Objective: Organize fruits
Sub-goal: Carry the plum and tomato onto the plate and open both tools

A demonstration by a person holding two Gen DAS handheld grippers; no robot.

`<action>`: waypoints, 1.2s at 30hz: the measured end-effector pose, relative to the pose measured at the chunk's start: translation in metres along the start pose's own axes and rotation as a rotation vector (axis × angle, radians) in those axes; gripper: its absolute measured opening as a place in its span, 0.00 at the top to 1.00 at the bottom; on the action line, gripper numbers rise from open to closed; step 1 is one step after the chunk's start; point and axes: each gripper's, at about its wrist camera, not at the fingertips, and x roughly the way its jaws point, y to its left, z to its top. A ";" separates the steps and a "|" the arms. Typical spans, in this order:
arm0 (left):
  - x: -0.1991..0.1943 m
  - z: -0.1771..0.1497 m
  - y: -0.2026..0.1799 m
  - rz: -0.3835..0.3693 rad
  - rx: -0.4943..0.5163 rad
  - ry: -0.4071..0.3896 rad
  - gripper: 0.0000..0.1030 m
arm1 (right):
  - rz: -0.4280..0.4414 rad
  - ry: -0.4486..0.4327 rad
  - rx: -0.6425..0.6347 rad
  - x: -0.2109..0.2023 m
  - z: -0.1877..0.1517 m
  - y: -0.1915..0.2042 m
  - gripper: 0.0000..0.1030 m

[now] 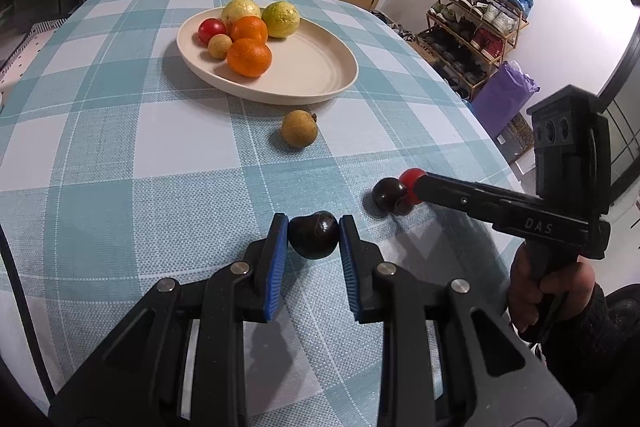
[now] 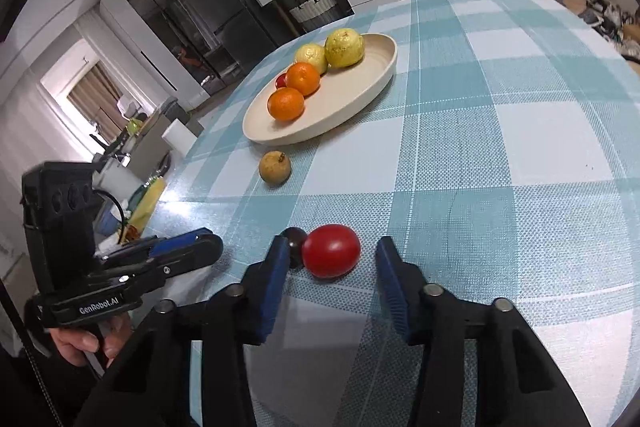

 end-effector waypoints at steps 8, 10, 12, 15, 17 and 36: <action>-0.014 0.013 0.005 0.003 -0.016 -0.047 0.78 | 0.011 -0.020 -0.002 -0.005 -0.001 0.000 0.72; -0.017 0.020 0.008 0.001 -0.017 -0.062 0.78 | 0.018 -0.043 -0.004 -0.010 0.000 0.001 0.72; -0.018 0.027 0.012 0.005 -0.021 -0.073 0.78 | 0.019 -0.058 -0.010 -0.015 0.004 0.002 0.72; -0.016 0.040 0.020 0.016 -0.035 -0.081 0.78 | 0.023 -0.076 -0.017 -0.018 0.013 0.003 0.72; -0.014 0.049 0.027 0.024 -0.048 -0.085 0.78 | 0.027 -0.085 -0.018 -0.019 0.019 0.004 0.72; 0.017 0.130 0.071 0.042 -0.064 -0.103 0.78 | 0.077 -0.066 -0.141 0.024 0.075 0.045 0.72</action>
